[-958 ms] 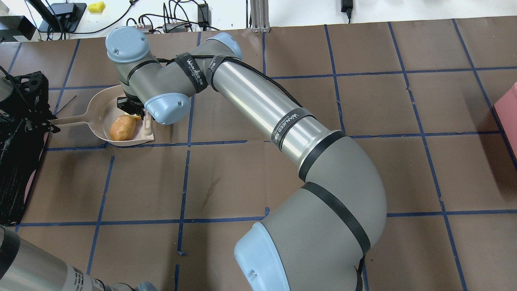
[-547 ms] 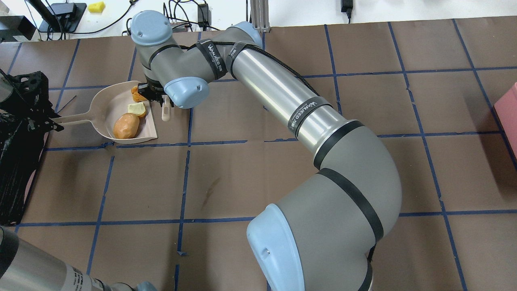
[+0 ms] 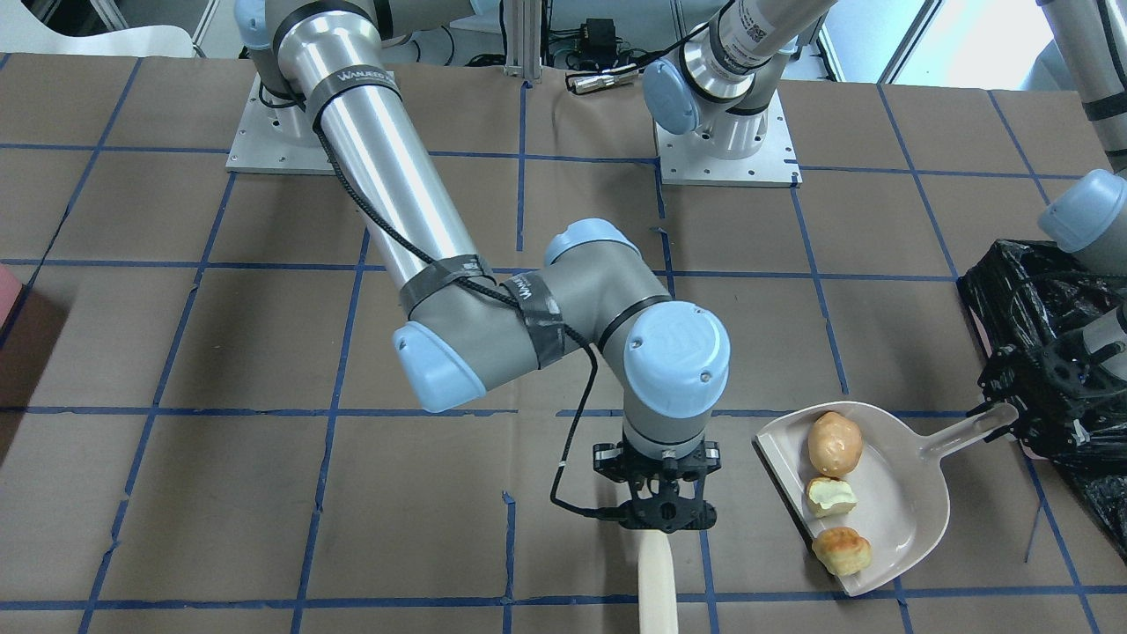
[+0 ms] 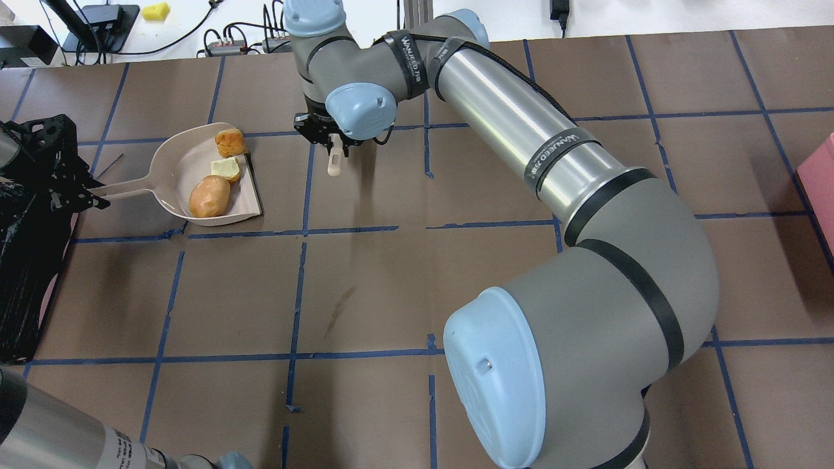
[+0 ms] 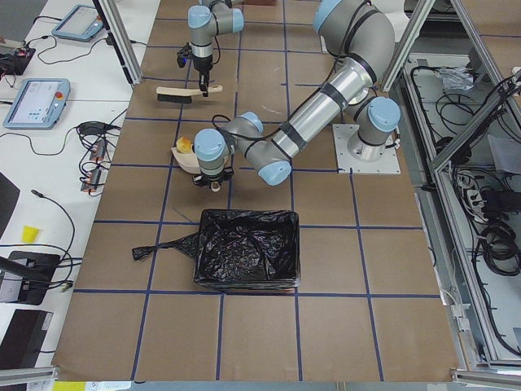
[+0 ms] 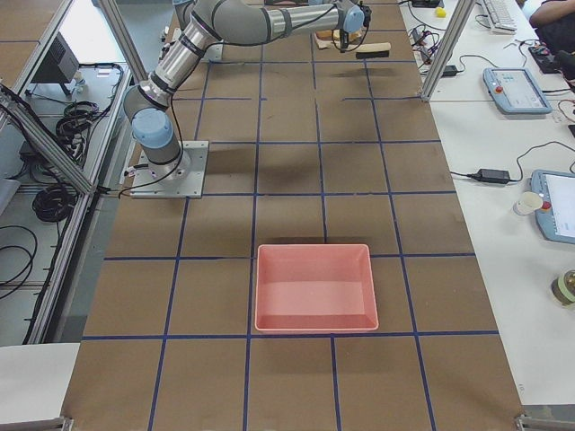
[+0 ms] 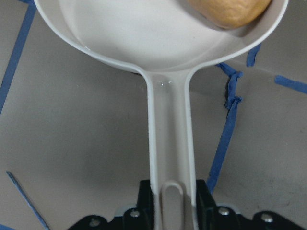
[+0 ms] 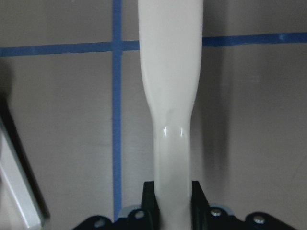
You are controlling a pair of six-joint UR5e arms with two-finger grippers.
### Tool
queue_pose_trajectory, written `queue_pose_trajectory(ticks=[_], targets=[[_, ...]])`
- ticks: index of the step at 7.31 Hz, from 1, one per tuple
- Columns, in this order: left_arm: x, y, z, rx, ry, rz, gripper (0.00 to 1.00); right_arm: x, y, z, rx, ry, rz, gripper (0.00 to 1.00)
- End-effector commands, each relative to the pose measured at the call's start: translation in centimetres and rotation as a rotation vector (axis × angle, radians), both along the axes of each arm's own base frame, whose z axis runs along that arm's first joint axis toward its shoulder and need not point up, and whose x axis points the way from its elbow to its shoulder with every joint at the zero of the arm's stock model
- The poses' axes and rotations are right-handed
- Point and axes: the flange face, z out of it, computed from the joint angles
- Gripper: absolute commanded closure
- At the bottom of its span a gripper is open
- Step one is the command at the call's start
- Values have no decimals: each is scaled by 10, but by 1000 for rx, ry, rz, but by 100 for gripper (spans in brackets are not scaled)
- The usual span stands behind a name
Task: Sweep and dump trash in nearest bin
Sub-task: 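Lift the brush away with the right gripper while the left gripper raises the dustpan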
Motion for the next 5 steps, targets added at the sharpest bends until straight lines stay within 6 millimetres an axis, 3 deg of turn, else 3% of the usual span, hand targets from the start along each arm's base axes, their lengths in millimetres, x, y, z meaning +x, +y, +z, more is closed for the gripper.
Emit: queue_pose_trajectory(ticks=[1, 5], targets=[[-2, -1, 5, -27, 36, 29, 100, -39, 8, 10, 35, 28, -41, 81], [25, 10, 11, -79, 137, 146, 100, -75, 68, 63, 34, 76, -46, 81]])
